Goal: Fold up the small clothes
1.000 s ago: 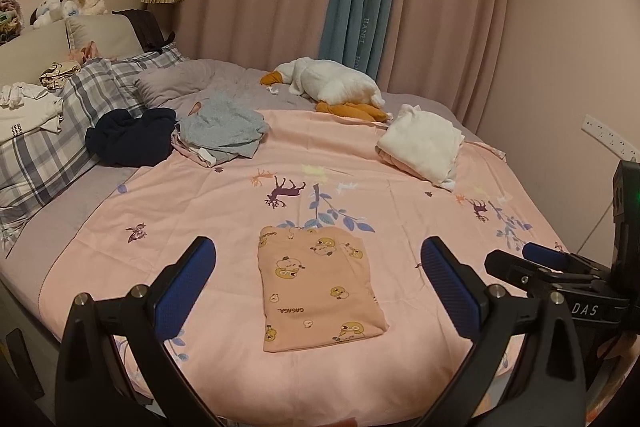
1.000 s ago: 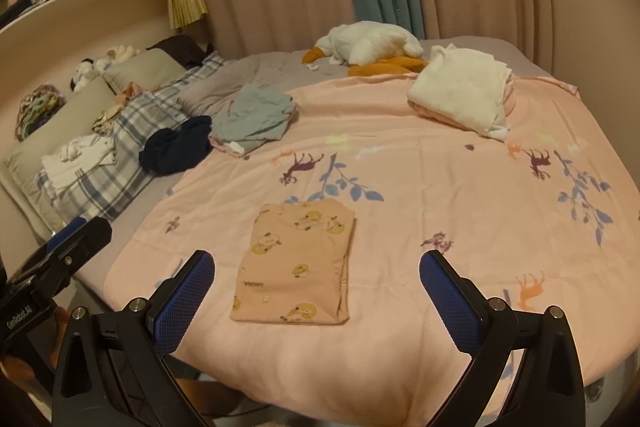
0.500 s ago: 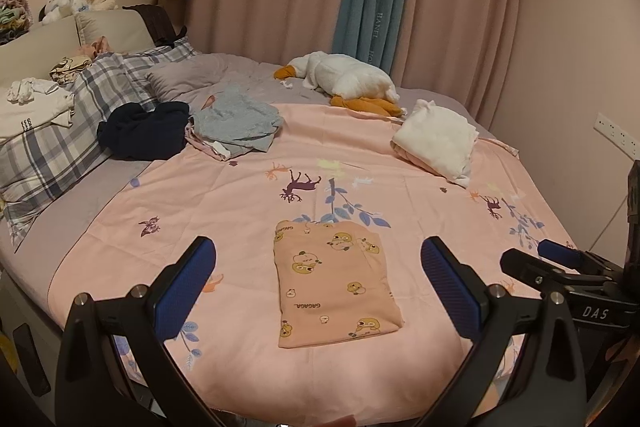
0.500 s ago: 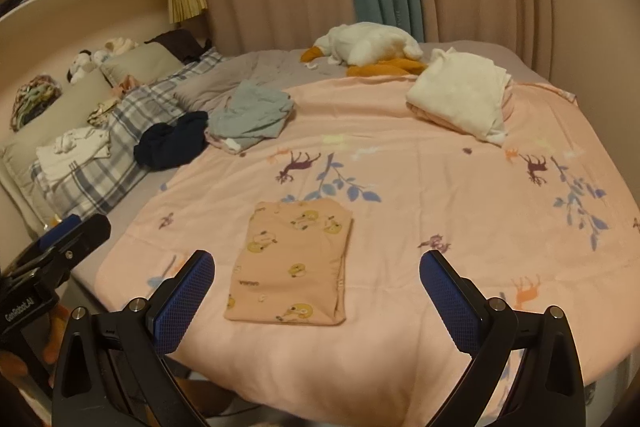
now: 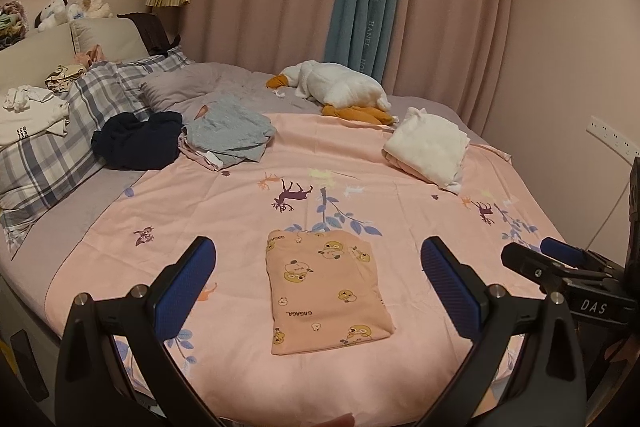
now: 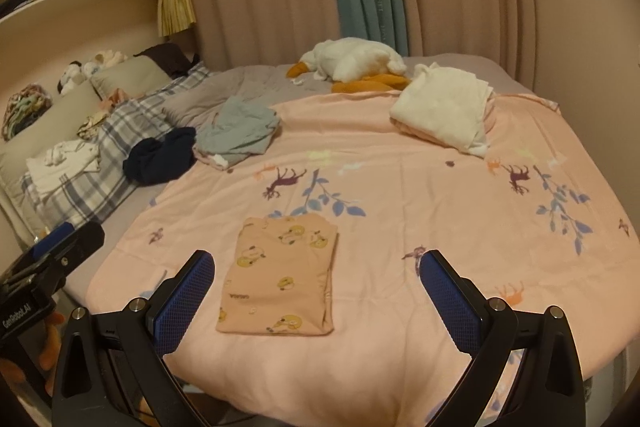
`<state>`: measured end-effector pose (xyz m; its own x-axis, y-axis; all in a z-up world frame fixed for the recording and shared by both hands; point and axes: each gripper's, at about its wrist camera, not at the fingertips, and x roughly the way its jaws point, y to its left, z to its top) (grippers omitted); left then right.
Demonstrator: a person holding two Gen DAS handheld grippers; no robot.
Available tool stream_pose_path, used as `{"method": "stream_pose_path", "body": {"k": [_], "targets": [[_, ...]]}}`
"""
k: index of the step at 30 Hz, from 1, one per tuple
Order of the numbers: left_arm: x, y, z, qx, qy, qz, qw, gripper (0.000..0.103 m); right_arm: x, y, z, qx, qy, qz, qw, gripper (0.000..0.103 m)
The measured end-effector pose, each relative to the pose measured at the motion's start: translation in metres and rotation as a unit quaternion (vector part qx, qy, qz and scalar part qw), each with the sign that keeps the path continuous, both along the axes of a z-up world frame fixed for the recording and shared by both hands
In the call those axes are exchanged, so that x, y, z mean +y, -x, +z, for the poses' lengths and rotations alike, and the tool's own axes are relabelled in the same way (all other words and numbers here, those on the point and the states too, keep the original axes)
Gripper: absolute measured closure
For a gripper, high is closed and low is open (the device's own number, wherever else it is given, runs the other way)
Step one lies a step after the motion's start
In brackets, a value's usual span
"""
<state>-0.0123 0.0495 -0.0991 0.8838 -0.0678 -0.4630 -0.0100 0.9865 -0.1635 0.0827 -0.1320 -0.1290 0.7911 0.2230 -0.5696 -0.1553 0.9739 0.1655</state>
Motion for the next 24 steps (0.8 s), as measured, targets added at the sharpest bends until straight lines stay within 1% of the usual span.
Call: {"method": "stream_pose_path", "body": {"k": [6,14,20,24], "targets": [[-0.005,-0.002,-0.002,0.002,-0.012,0.003,0.9999,0.0,-0.003,0.001,0.0,-0.003,-0.001,-0.016,1.0,0.002],[-0.012,-0.008,-0.006,0.022,-0.016,-0.005,0.9996,0.0,-0.003,0.003,0.0,-0.002,0.006,-0.023,1.0,0.002],[-0.01,-0.01,-0.008,0.028,-0.002,-0.005,0.9996,0.0,-0.008,0.003,0.0,-0.001,0.005,-0.026,1.0,0.002],[-0.008,-0.01,-0.008,0.027,0.003,0.006,0.9996,0.0,-0.009,0.005,0.001,-0.005,0.007,-0.03,1.0,0.002]]}}
